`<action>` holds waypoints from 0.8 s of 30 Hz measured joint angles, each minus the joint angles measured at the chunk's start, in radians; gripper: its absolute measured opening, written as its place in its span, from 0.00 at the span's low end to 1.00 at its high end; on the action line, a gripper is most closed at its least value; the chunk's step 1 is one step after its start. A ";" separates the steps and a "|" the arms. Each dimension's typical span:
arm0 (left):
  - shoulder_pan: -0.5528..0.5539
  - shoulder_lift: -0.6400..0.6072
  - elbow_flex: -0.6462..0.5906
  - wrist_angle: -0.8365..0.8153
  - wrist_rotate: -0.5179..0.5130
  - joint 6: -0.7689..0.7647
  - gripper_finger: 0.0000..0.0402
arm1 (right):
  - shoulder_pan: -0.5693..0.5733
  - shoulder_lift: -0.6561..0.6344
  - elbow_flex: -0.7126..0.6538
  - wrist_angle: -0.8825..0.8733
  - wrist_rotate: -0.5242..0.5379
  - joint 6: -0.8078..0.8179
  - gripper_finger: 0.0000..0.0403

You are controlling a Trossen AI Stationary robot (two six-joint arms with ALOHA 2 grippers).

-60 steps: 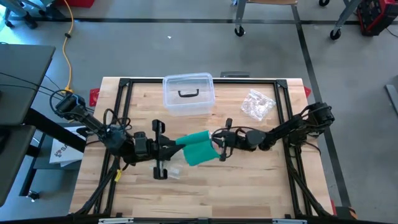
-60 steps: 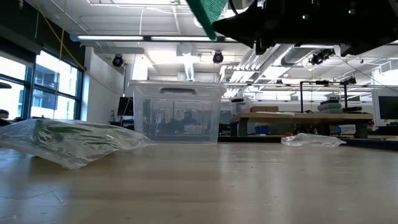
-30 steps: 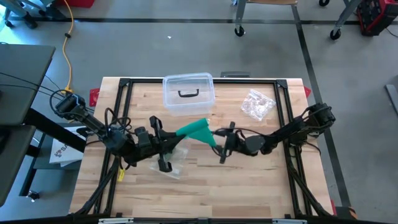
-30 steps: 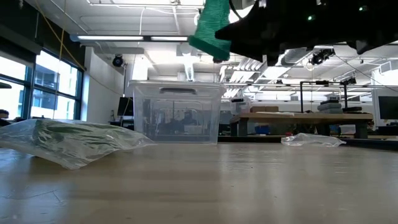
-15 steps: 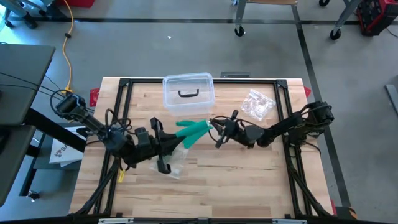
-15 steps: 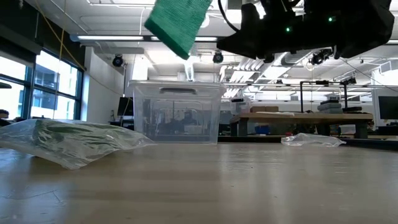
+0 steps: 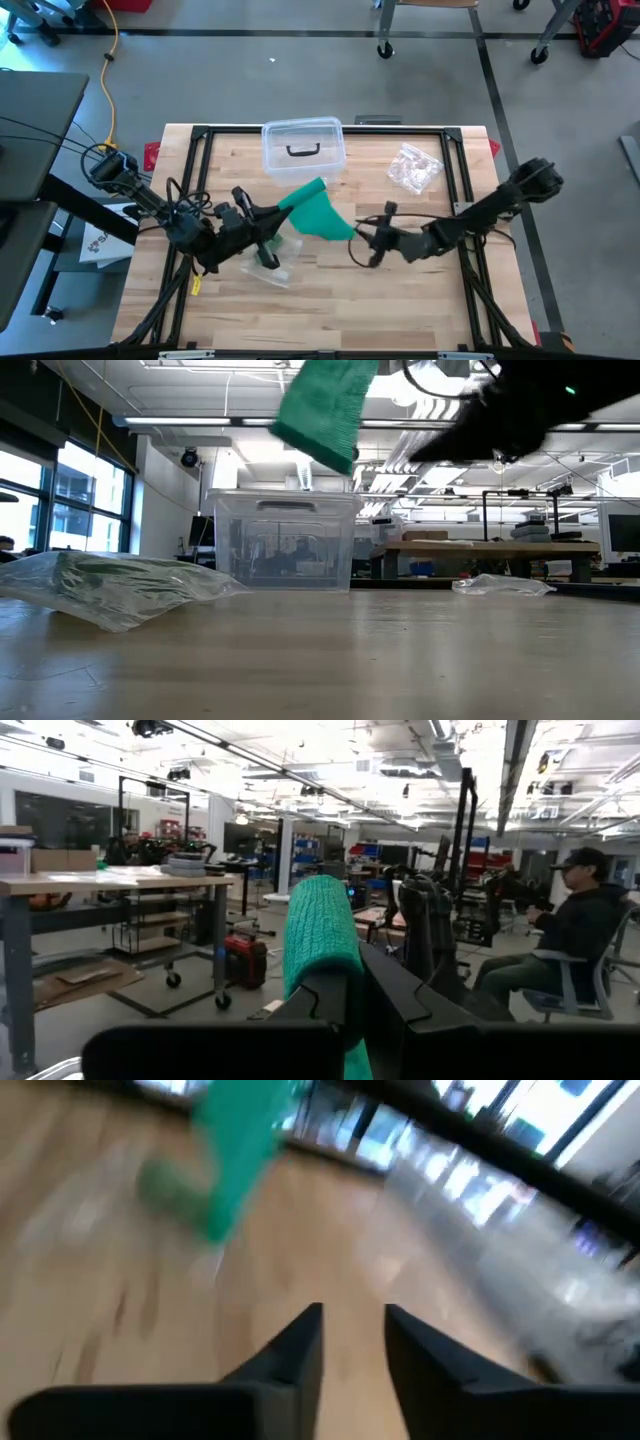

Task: Roll bandage
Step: Roll the dark green bandage

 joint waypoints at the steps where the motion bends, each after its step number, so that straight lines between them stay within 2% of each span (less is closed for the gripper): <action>1: 0.002 0.000 0.000 0.000 0.000 0.000 0.02 | 0.013 -0.014 0.000 -0.088 -0.015 0.057 0.31; 4: 0.008 0.000 0.000 -0.003 0.000 0.000 0.02 | 0.039 -0.044 0.000 -0.265 -0.138 0.165 0.43; 6: 0.012 0.000 0.000 -0.003 0.000 0.000 0.02 | 0.066 -0.040 -0.011 -0.279 -0.221 0.136 0.48; 8: 0.012 0.000 0.000 -0.003 0.002 0.000 0.02 | 0.101 -0.019 -0.068 -0.110 -0.219 0.059 0.51; 13: 0.012 0.000 0.000 -0.006 0.014 -0.002 0.02 | 0.103 0.112 -0.260 0.679 -0.060 -0.103 0.52; 15: 0.012 0.000 0.000 -0.006 0.024 -0.008 0.02 | 0.068 0.181 -0.290 0.927 -0.076 -0.166 0.52; 16: 0.014 0.000 0.000 -0.005 0.027 -0.007 0.02 | 0.044 0.216 -0.291 1.024 -0.121 -0.190 0.52; 20: 0.019 -0.001 0.000 0.000 0.045 -0.008 0.02 | -0.047 0.354 -0.228 1.179 -0.330 -0.213 0.52; 24: 0.018 -0.001 0.000 0.000 0.048 -0.008 0.02 | -0.107 0.426 -0.154 1.194 -0.368 -0.202 0.52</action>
